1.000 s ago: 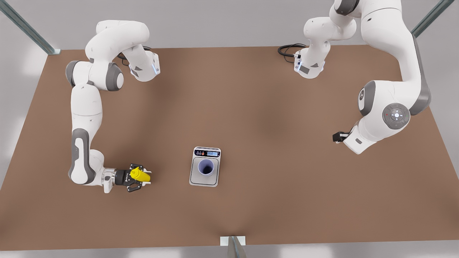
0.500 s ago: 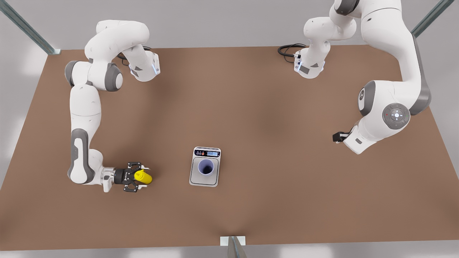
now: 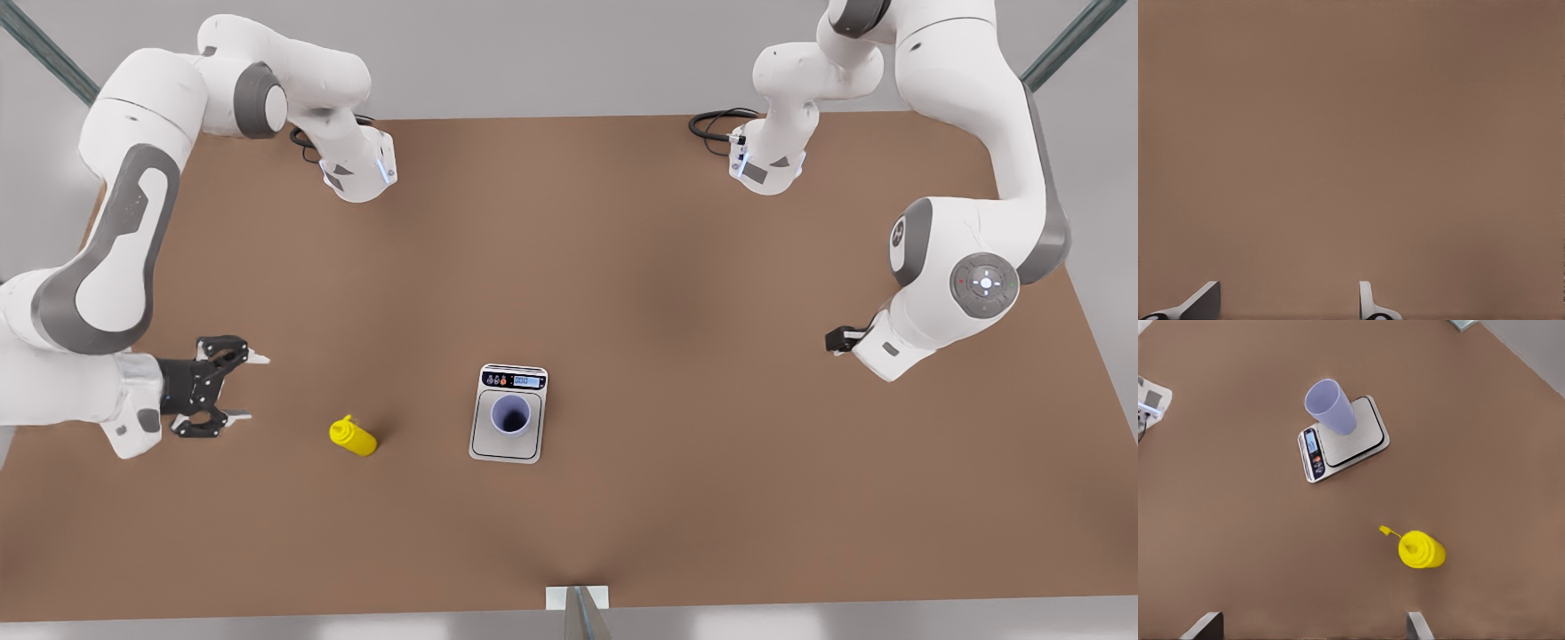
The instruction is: Move cup to the weight, pick up sauce bottle, pour sauce
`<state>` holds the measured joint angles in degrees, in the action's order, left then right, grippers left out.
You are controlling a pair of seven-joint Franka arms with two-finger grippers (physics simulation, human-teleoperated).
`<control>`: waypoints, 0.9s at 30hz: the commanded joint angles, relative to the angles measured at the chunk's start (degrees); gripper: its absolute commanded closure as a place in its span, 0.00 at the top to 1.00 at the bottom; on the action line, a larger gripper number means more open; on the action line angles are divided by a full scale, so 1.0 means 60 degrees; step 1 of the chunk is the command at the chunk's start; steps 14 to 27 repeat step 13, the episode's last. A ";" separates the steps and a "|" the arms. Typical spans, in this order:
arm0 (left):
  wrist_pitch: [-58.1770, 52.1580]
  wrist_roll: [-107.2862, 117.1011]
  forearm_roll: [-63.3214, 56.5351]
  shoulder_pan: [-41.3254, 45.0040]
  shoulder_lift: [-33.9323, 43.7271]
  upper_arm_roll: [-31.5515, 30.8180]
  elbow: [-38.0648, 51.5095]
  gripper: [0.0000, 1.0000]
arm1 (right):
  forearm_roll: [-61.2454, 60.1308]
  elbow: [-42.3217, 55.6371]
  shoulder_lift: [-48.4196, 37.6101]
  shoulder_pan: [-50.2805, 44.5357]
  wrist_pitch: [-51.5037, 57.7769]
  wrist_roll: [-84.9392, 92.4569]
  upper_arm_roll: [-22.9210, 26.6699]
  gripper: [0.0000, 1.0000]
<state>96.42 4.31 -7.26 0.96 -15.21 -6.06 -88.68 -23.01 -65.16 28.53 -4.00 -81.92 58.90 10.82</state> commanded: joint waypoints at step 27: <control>0.0000 -0.0044 0.0008 0.0001 0.0059 -0.0001 0.0044 1.00 | 0.4259 -0.3144 -0.2690 0.0271 -0.2123 -0.9728 -0.1876 1.00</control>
